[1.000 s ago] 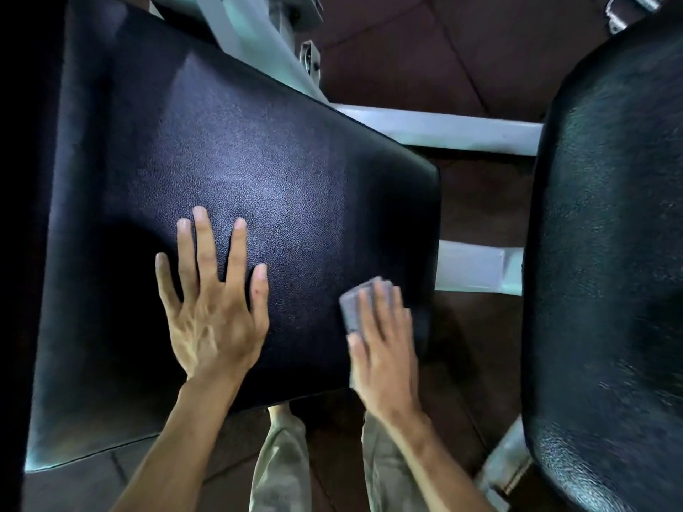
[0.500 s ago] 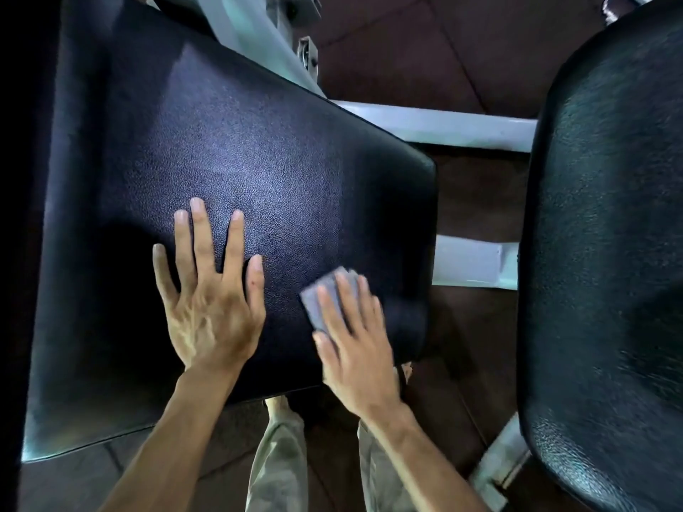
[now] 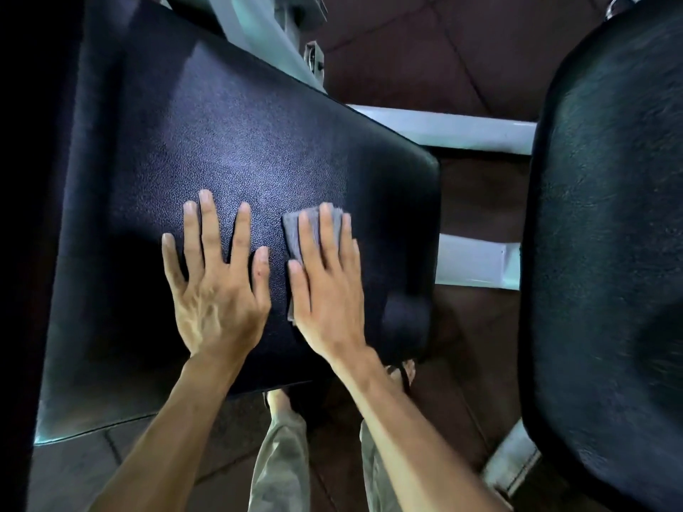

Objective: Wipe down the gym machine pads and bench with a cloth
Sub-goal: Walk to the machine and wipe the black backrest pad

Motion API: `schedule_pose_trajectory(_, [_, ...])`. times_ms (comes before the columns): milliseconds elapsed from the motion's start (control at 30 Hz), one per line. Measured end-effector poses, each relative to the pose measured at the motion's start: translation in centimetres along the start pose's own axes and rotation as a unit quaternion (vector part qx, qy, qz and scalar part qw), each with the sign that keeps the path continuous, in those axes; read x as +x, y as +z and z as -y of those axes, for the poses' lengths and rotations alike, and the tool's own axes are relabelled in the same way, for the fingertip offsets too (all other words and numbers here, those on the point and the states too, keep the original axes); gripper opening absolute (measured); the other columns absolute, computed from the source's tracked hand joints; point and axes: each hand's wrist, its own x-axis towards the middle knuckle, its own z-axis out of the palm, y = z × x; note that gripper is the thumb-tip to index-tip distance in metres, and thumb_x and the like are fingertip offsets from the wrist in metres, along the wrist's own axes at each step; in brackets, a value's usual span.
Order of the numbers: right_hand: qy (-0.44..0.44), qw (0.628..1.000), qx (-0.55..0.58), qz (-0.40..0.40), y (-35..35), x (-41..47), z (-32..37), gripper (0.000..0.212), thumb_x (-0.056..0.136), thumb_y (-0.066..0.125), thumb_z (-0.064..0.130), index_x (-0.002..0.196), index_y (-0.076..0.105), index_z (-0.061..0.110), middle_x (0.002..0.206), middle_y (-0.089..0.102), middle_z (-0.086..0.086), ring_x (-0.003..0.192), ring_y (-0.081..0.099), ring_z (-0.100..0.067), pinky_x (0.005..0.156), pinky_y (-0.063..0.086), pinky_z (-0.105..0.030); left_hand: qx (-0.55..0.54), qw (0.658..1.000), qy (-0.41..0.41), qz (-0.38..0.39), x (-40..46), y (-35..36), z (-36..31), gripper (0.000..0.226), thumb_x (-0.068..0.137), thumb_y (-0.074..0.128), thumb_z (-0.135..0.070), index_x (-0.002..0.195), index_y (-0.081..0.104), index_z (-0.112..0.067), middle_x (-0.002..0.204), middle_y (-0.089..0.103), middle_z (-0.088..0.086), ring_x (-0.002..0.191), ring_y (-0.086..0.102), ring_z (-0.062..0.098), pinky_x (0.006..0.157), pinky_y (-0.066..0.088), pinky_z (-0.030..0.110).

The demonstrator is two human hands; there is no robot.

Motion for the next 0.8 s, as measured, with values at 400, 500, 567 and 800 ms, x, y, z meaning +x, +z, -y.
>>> schedule_pose_trajectory(400, [0.113, 0.992, 0.044, -0.046, -2.3, -1.9, -10.1, 0.059, 0.102, 0.023, 0.042, 0.157, 0.015, 0.021, 0.166, 0.001, 0.001, 0.153, -0.006, -0.014, 0.125, 0.006, -0.043, -0.063, 0.996, 0.059, -0.003, -0.7, 0.9, -8.7, 0.056, 0.101, 0.026, -0.034, 0.155, 0.021, -0.019, 0.165, 0.012, 0.009, 0.153, 0.01, 0.025, 0.123, 0.006, 0.049])
schedule_pose_trajectory(500, [0.109, 0.992, 0.029, -0.049, -1.9, -1.9, -10.2, 0.059, 0.103, 0.021, 0.042, 0.157, 0.013, 0.021, 0.166, -0.001, 0.001, 0.153, -0.007, -0.015, 0.125, 0.005, -0.039, -0.025, 0.998, 0.051, 0.034, -3.0, 3.3, -9.9, 0.059, 0.103, 0.024, -0.033, 0.157, 0.004, -0.019, 0.166, 0.002, 0.006, 0.154, 0.005, 0.023, 0.124, 0.011, 0.05])
schedule_pose_trajectory(567, [0.108, 0.992, 0.017, -0.056, -1.8, -1.8, -10.3, 0.058, 0.103, 0.022, 0.041, 0.157, 0.013, 0.021, 0.166, 0.0, 0.001, 0.153, -0.007, -0.016, 0.125, 0.005, -0.039, 0.023, 0.996, 0.07, 0.039, -4.7, 3.5, -8.0, 0.059, 0.104, 0.023, -0.035, 0.157, 0.0, -0.02, 0.166, 0.002, 0.004, 0.154, 0.006, 0.022, 0.123, 0.011, 0.051])
schedule_pose_trajectory(800, [0.108, 0.992, -0.027, -0.052, -1.7, -1.9, -10.3, 0.058, 0.104, 0.023, 0.039, 0.157, 0.012, 0.019, 0.166, 0.002, -0.002, 0.154, -0.003, -0.02, 0.125, 0.007, -0.039, 0.03, 0.999, -0.017, 0.02, 1.1, -0.6, -1.8, 0.057, 0.103, 0.019, -0.034, 0.157, 0.003, -0.023, 0.166, -0.001, 0.006, 0.154, 0.0, 0.026, 0.122, -0.001, 0.052])
